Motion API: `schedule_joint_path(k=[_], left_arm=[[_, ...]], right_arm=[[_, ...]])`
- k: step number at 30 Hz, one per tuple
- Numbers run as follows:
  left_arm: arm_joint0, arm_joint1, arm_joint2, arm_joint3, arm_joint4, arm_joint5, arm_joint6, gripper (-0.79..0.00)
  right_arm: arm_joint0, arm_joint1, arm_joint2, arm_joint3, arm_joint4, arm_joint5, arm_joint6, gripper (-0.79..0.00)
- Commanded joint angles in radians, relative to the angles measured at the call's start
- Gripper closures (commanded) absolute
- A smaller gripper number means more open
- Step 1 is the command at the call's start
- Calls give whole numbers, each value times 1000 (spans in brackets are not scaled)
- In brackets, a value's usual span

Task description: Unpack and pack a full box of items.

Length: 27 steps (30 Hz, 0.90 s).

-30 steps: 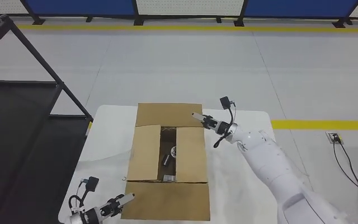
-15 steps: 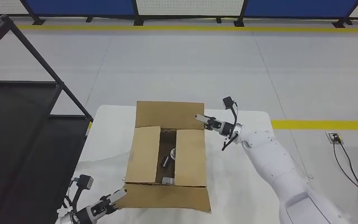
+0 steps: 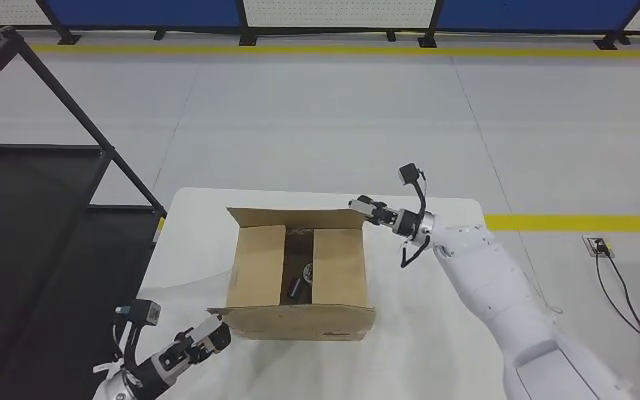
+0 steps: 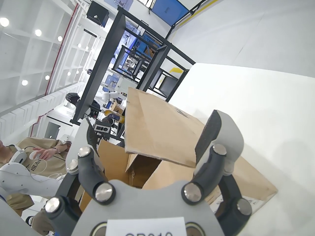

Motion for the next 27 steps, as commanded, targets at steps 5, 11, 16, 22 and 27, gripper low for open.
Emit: schedule_joint_path(k=[5,11,16,22,27], left_arm=[[-12,-5,44,-42,60,37,132,-785],[-57,-7,95,-65,111,119,218,-785],[-107,-8,138,-58,159,186,262,-785],[-145,-7,182,-66,245,240,292,-785],[-172,-8,219,-62,303,265,322,-785]], right_arm=[[-1,8,1,-54,-5,2,2,-785],[-11,25,1,-116,-1,40,40,-785],[-44,51,-1,-207,-4,57,56,-785],[-96,91,48,-280,112,163,163,-785],[-125,109,79,-323,140,192,192,-785]])
